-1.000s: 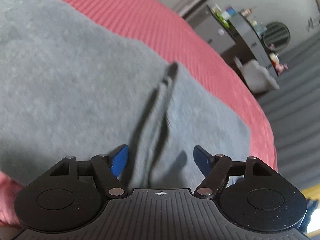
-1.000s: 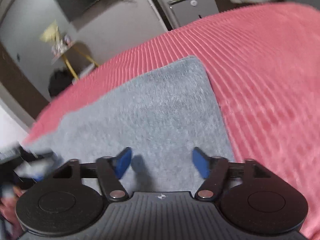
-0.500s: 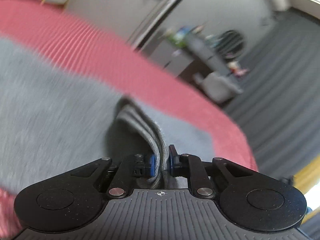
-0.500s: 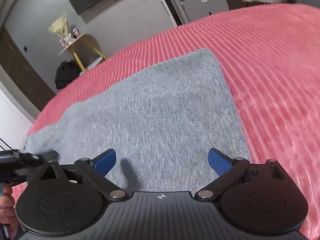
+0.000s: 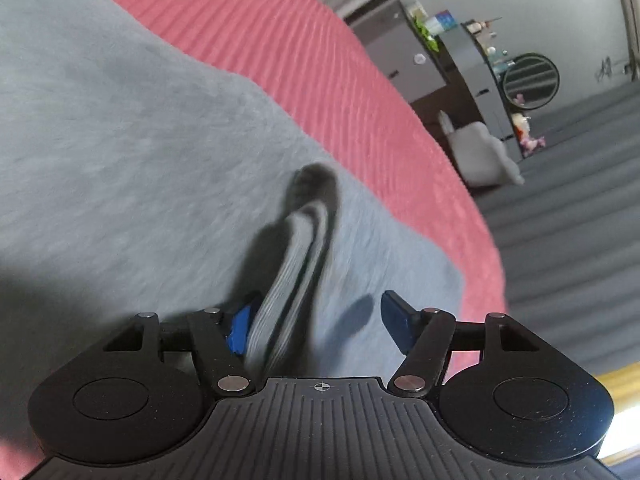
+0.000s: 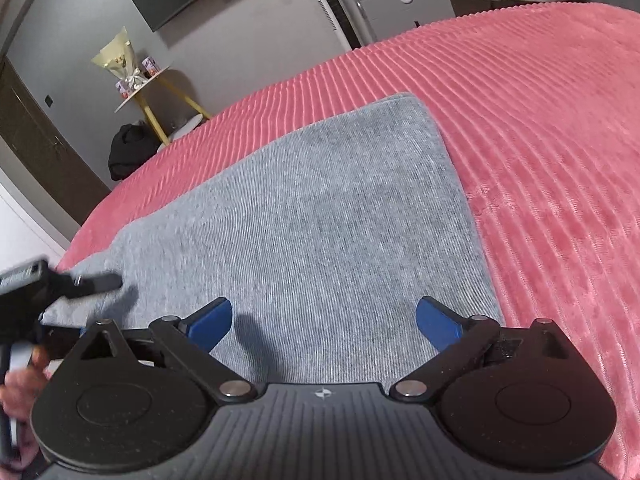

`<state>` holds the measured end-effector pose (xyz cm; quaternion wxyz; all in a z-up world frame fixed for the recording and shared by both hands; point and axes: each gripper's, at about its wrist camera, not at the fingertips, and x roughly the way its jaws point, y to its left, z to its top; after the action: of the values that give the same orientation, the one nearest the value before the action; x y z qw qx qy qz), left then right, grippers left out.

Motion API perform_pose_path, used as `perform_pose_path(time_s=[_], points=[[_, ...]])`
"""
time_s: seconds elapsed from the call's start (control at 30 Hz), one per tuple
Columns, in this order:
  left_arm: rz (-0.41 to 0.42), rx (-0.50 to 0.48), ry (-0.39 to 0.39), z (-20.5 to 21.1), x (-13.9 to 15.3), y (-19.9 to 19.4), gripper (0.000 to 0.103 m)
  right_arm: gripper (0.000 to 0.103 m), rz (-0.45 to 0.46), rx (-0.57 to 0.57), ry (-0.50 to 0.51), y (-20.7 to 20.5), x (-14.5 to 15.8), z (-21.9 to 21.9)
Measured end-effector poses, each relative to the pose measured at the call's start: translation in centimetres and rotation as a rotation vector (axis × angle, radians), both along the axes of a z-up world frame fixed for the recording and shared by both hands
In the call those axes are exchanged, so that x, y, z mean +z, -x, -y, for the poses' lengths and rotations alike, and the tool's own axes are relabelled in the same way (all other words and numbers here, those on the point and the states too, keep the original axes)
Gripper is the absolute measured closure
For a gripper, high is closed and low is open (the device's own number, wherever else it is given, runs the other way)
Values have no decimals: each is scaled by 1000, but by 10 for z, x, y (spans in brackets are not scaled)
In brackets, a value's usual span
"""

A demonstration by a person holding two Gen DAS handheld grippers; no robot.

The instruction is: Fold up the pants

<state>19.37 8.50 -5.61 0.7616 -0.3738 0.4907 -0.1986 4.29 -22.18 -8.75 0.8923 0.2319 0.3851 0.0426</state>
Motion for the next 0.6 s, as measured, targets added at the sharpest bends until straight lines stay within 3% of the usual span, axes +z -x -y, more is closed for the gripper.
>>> perform_pose_path(time_s=[0.1,0.13,0.17,0.27,0.33,0.4,0.47,0.53,0.6], points=[[-7,-34,60,15,-4,-22,71,4,8,-6,-19,2,-1,3],[18,-23,54,17,-3,-22,84,4,12,-7,-25,3,-1,4],[73,-1,35,20,4,-21,88,4,15,-9,-31,3,-1,5],[341,32,-48,24,34,2,90,11,30,-28,-46,5,-1,9],[442,18,-136,27,44,26,89,25,36,-51,-60,7,-2,13],[418,11,-267,33,41,32,85,36,38,-75,-86,9,-4,20],[319,72,-462,37,32,29,72,40,31,-97,-114,10,-6,26],[306,135,-500,32,34,35,61,40,31,-99,-129,10,-7,28],[330,248,-568,34,48,47,61,39,29,-96,-118,11,-8,27]])
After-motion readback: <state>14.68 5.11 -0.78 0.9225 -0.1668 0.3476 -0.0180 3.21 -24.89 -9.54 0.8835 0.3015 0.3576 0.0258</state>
